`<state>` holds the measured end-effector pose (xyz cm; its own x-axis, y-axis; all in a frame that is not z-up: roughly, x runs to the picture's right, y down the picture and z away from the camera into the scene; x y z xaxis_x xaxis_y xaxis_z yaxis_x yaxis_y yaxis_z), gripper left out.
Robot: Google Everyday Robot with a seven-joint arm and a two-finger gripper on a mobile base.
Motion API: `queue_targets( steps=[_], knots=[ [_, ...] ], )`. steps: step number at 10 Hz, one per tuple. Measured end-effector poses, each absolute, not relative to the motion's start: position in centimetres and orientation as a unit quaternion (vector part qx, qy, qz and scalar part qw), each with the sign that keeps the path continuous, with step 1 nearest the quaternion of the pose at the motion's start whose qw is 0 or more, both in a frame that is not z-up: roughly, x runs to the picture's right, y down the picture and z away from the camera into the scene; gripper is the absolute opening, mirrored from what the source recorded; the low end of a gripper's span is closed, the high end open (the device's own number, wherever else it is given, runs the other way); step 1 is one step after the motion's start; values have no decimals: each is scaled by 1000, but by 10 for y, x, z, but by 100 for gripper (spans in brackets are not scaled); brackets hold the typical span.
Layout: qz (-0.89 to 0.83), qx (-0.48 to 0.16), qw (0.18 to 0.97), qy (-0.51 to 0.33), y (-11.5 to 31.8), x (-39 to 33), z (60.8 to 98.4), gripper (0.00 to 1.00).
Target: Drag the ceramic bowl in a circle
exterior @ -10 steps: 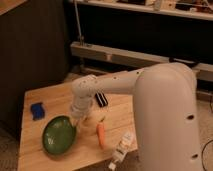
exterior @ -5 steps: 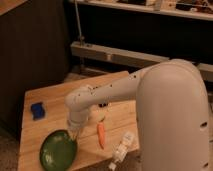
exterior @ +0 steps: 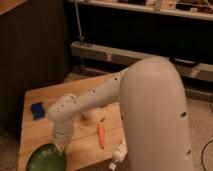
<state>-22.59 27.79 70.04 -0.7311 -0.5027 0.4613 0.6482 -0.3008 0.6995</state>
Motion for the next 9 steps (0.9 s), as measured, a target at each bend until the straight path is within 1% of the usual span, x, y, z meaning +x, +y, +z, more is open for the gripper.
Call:
queue_targets(
  steps=[3,5,7,9],
  knots=[
    [-797,-61,357,-483,258,-267,708,14],
    [-789,-56,372,-485,236,-288,722,14],
    [-782,-63,401,-473,214,-287,742,14],
    [-771,-72,433,-461,198,-267,759,14]
  ],
)
